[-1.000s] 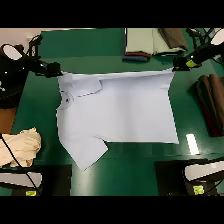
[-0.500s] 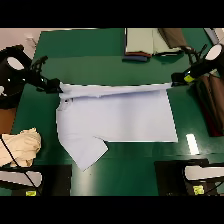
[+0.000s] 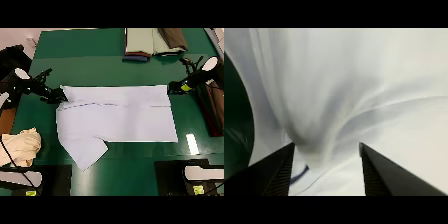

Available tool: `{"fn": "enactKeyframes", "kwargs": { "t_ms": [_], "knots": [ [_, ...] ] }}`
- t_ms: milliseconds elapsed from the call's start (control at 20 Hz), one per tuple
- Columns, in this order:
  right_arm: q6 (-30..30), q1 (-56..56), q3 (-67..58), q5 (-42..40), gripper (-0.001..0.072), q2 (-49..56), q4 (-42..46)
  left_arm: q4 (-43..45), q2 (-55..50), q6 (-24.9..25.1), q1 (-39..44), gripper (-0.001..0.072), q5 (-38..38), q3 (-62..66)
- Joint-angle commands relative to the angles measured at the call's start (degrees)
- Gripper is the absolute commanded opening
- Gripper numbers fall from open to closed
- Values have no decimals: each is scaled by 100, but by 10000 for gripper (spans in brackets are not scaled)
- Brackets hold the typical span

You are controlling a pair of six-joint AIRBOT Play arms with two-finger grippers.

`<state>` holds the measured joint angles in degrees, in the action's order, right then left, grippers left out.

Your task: Fold the shirts.

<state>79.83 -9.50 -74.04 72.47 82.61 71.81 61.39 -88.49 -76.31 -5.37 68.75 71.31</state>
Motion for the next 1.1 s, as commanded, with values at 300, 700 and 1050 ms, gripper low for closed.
{"fn": "enactKeyframes", "kwargs": {
  "t_ms": [300,700,1050],
  "knots": [
    [-450,-1574,1829,975,319,-1768,-420,1106,2629,-348,-13,491,389,-1937],
    [-748,-2623,4345,638,464,-2306,-466,1091,3700,-780,-13,490,321,-3639],
    [-750,-1585,4507,278,170,-2310,-415,1091,3700,-769,-13,491,459,-3659]
  ]
}}
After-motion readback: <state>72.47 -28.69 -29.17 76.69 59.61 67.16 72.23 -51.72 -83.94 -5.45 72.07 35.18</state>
